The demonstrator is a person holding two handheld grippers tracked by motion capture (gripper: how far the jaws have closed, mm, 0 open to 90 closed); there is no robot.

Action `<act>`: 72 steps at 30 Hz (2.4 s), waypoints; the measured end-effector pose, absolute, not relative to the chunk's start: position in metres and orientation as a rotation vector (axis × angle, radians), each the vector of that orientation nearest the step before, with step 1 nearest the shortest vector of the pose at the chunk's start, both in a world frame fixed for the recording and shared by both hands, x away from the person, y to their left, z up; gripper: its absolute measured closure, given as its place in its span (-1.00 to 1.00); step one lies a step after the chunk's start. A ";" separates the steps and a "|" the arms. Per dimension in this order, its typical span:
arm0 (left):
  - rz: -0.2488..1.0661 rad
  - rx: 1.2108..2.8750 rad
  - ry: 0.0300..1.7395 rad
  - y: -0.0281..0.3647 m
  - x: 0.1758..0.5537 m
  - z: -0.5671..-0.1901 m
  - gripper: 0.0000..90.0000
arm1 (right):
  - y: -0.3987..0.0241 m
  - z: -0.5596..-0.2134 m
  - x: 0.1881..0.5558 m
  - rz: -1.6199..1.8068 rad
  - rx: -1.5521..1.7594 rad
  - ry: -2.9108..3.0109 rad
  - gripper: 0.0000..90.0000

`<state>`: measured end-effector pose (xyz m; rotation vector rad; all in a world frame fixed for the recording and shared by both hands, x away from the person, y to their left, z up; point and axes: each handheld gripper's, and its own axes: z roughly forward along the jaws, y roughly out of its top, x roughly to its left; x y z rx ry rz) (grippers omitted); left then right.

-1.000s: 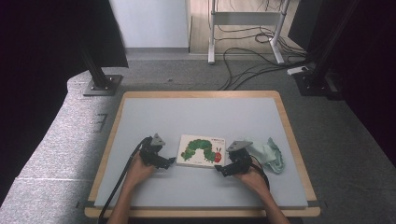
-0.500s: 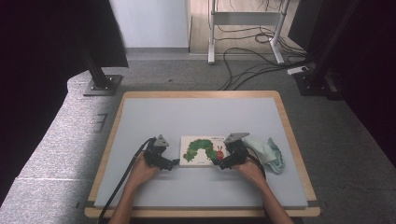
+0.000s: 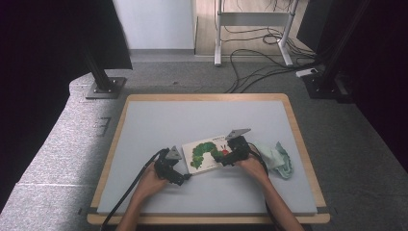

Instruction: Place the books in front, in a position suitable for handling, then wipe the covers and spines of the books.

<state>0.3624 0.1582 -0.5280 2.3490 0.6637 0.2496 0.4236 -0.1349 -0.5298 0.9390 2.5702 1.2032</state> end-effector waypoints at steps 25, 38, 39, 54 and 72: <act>0.219 2.363 0.612 0.177 0.355 -0.528 -1.00 | -0.112 -0.532 0.432 1.247 0.835 2.633 -1.00; 0.244 2.337 0.680 0.177 0.337 -0.528 -0.97 | -0.111 -0.515 0.408 1.164 0.785 2.565 -0.83; 0.246 2.337 0.679 0.177 0.337 -0.529 -0.97 | -0.113 -0.512 0.407 1.168 0.790 2.556 -0.82; 0.255 2.340 0.686 0.176 0.337 -0.529 -1.00 | -0.196 -0.476 0.364 1.059 0.960 2.434 -0.74; 0.256 2.338 0.688 0.176 0.337 -0.529 -1.00 | -0.281 -0.511 0.364 0.779 1.206 2.341 -0.44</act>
